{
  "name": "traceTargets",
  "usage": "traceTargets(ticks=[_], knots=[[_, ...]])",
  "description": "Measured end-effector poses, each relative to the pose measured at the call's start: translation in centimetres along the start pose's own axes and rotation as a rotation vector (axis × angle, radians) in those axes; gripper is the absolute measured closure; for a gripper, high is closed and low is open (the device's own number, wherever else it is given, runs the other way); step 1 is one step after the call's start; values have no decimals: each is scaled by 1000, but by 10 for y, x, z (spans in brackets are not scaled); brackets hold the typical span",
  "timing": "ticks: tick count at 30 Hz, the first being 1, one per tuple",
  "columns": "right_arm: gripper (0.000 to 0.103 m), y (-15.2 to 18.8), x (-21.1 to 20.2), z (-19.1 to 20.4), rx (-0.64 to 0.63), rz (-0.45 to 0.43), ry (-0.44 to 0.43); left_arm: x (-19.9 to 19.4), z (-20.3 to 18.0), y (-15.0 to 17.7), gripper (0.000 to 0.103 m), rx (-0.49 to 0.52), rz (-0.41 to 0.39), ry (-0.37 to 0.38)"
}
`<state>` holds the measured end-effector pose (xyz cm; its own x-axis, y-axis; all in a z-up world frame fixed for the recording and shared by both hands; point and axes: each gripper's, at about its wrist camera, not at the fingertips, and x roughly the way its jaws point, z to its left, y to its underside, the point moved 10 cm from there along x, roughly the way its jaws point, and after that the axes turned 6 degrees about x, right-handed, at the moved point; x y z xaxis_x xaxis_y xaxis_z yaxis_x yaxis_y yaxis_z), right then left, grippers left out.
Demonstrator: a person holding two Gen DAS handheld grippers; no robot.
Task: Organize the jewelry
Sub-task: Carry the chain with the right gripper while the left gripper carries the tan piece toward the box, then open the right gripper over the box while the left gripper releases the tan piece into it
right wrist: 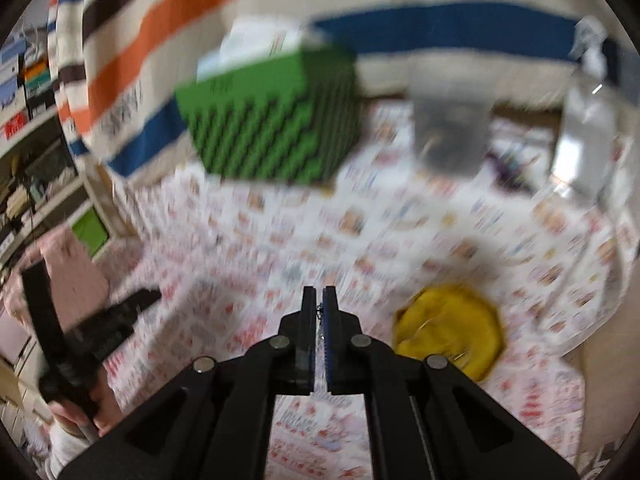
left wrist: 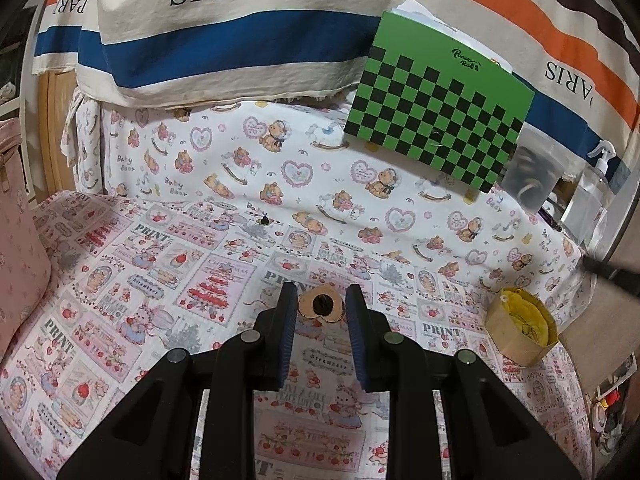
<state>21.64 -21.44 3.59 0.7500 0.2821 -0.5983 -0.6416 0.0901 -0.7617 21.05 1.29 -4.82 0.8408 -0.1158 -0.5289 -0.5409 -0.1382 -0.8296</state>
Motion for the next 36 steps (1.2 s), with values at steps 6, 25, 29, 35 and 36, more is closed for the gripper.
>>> traceTargets(ticks=[6, 25, 29, 35, 36], knots=[[101, -30, -34, -28, 30, -100, 44, -1, -1, 0, 79, 14, -5, -8], [98, 24, 41, -127, 169, 14, 150, -6, -10, -3, 79, 61, -31, -14], [82, 27, 35, -135, 208, 3, 125, -14, -19, -9, 79, 81, -59, 14], [80, 30, 14, -139, 244, -36, 87, -17, -52, -20, 79, 100, -38, 86], [77, 31, 12, -141, 247, -47, 84, -17, -62, -23, 79, 110, -34, 101]])
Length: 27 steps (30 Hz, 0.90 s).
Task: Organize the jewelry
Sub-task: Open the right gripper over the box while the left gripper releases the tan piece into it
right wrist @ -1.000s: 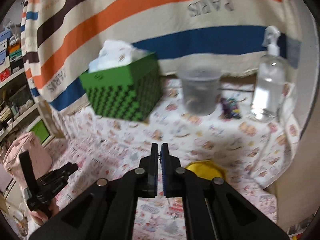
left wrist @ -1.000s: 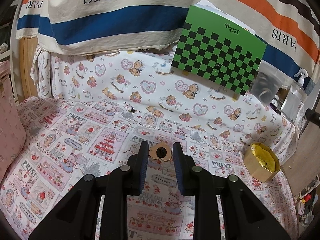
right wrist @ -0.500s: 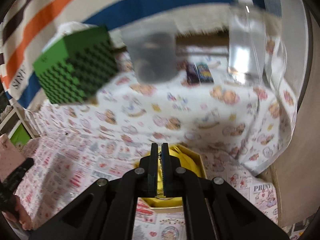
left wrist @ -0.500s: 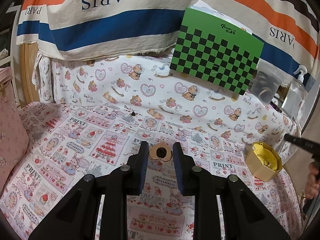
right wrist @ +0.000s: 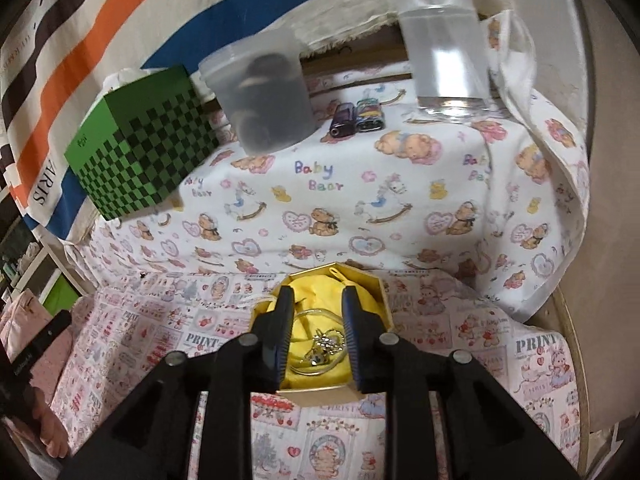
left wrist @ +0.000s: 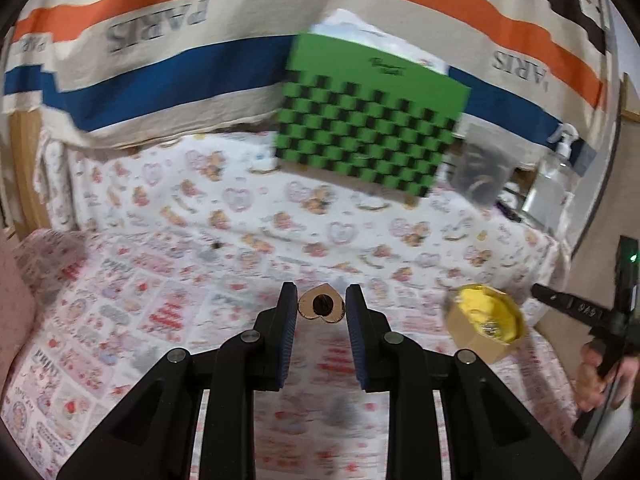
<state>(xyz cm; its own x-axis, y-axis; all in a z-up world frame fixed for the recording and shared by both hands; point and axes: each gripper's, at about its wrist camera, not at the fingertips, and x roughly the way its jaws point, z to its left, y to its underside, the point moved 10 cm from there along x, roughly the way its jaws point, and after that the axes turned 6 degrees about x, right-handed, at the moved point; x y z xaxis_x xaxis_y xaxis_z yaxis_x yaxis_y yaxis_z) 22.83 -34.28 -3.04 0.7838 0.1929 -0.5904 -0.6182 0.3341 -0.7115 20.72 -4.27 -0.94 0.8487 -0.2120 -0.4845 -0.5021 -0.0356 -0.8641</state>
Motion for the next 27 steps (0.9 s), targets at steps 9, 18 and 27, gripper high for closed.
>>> traceTargets(ticks=[9, 18, 27], knots=[[65, -3, -3, -31, 128, -24, -59, 30, -119, -23, 79, 71, 64, 212], [56, 4, 1, -56, 284, 12, -91, 95, -208, 2, 79, 196, 210, 306], [52, 3, 0, -66, 282, 2, -48, 121, -219, 10, 59, 176, 277, 313]])
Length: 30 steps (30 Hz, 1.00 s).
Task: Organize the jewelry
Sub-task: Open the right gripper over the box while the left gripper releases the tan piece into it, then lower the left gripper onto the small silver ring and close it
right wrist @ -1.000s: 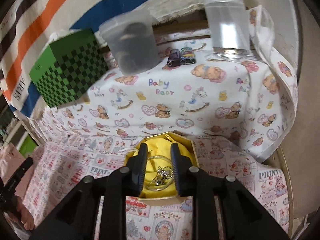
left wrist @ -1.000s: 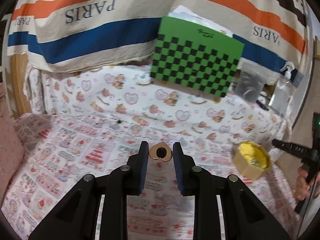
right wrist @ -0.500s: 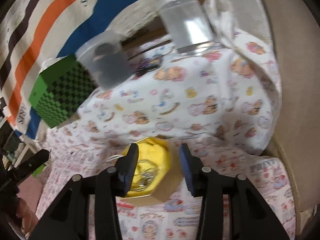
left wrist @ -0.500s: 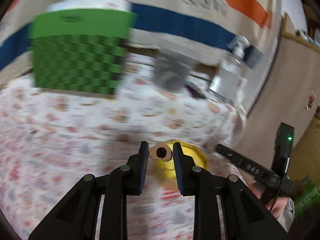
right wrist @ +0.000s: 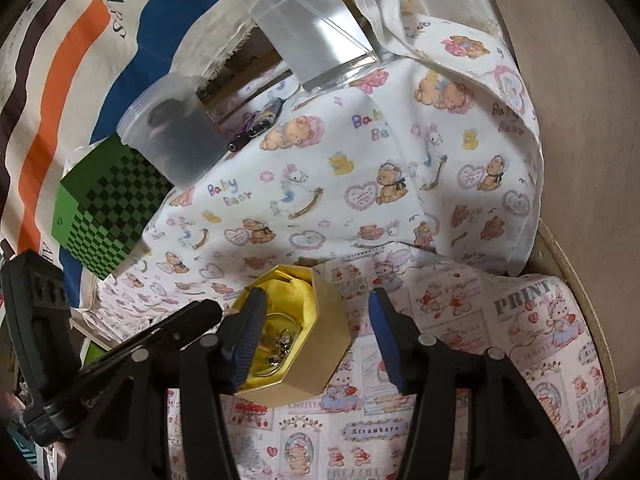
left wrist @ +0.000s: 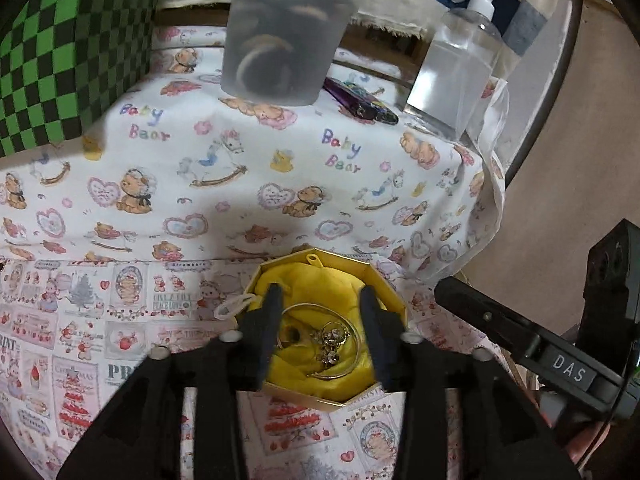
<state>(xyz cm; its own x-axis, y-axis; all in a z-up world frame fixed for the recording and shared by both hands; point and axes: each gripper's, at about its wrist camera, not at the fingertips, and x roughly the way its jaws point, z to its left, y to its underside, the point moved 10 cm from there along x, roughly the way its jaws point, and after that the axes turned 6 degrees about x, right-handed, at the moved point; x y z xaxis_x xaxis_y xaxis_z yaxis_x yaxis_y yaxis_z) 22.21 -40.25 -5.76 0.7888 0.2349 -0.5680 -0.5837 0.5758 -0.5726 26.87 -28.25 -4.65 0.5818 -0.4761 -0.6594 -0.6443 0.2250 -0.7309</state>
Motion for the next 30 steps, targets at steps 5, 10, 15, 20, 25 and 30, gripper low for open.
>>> traceTargets(ticks=[5, 10, 15, 20, 25, 30], knots=[[47, -1, -5, 7, -29, -18, -2, -37, 12, -7, 41, 53, -85, -79], [41, 0, -16, 24, -88, -60, 7, -87, 40, -8, 28, 37, -188, -150], [26, 1, -31, 44, -151, -105, -12, -131, 74, 4, 20, 38, -265, -305], [12, 7, -45, 64, -230, -173, -8, -165, 103, 19, 8, 59, -337, -479], [3, 19, -42, 76, -286, -189, 0, -162, 129, 41, 7, 23, -320, -500], [0, 22, -36, 71, -297, -194, 38, -143, 137, 61, 7, 31, -172, -502]])
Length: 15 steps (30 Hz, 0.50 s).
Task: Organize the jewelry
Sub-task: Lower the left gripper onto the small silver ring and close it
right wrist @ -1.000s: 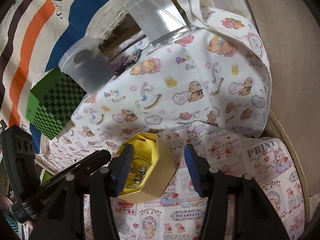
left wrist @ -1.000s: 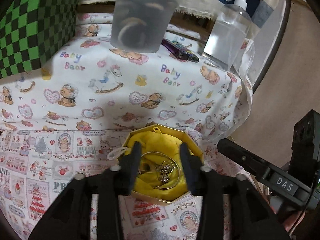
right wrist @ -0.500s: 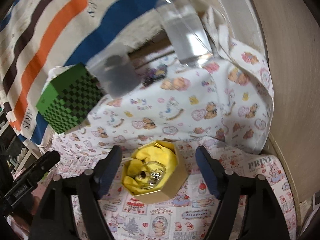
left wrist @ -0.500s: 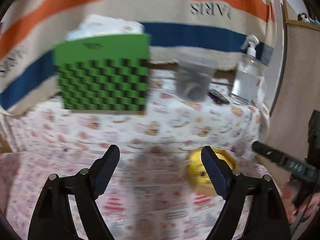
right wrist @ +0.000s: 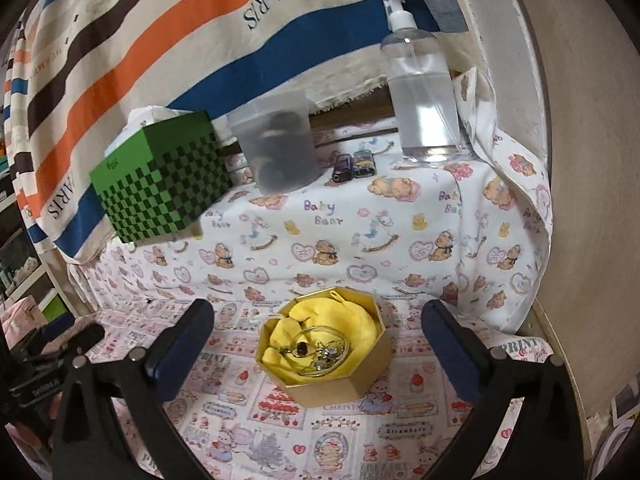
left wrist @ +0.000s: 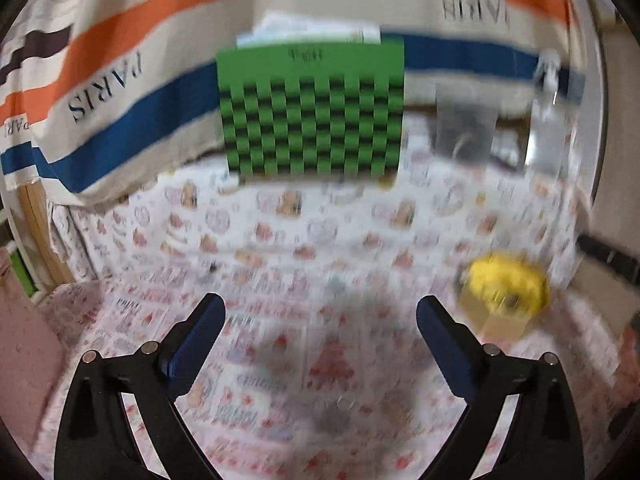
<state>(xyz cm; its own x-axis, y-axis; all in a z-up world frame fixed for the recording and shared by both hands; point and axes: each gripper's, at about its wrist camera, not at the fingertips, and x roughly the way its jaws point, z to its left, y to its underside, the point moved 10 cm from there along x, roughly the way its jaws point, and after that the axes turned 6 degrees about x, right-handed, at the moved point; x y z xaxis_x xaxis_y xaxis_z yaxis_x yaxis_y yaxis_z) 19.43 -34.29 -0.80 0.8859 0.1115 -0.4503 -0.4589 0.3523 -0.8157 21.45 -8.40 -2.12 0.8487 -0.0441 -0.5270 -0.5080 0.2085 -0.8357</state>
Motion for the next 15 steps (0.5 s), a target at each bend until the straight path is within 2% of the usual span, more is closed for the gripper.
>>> traceTargets(ticks=[3, 5, 8, 10, 13, 15], knots=[[0, 4, 6, -6, 23, 16, 13, 11, -5, 15, 7, 7, 80, 42], [0, 7, 10, -8, 38, 32, 14, 20, -1, 25, 11, -8, 155, 36], [0, 11, 16, -9, 40, 50, 19, 28, 3, 36, 16, -52, 196, 33], [0, 12, 17, -8, 27, 53, 24, 33, -2, 44, 21, -42, 237, 43], [0, 15, 20, -7, 11, 60, 32, 45, -16, 59, 36, 5, 315, 91], [0, 17, 24, -8, 6, 69, 43, 52, -20, 68, 50, 18, 363, 98]])
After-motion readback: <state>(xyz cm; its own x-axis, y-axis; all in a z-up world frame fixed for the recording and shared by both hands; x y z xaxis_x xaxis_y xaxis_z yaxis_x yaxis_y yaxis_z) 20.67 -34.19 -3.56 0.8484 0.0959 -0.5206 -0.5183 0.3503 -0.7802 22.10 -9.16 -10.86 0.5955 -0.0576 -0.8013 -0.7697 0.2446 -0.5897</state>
